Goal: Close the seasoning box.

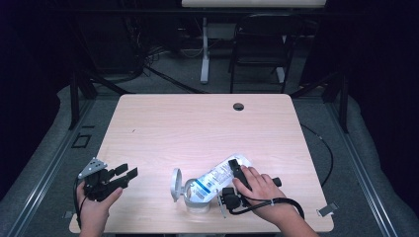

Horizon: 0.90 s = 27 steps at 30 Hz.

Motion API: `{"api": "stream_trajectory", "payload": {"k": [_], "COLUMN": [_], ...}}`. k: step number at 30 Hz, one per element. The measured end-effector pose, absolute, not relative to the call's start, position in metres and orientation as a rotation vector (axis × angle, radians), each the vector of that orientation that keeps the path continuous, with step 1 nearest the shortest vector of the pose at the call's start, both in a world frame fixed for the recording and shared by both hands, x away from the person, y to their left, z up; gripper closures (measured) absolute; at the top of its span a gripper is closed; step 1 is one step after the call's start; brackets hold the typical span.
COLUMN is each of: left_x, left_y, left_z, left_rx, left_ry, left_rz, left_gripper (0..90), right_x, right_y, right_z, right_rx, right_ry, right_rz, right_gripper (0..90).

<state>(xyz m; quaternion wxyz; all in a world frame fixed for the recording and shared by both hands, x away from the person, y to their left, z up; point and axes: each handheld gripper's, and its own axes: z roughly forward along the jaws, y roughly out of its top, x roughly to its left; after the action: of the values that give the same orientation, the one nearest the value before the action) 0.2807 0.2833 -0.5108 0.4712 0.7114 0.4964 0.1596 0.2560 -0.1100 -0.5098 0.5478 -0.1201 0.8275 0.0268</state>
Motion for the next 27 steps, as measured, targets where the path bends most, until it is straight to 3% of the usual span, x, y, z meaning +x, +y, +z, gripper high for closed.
{"api": "stream_trajectory", "payload": {"k": [27], "left_x": [0.2809], "left_y": [0.2845], "left_z": [-0.5112], "left_rx": [1.737], "left_ry": [1.224], "left_rz": [0.385], "left_gripper": [51.0], "right_x": [0.2534], "right_y": [-0.1057], "right_z": [-0.5044], "right_rx": [-0.326], "right_ry": [1.938], "right_rz": [-0.010], "right_gripper": [47.9]}}
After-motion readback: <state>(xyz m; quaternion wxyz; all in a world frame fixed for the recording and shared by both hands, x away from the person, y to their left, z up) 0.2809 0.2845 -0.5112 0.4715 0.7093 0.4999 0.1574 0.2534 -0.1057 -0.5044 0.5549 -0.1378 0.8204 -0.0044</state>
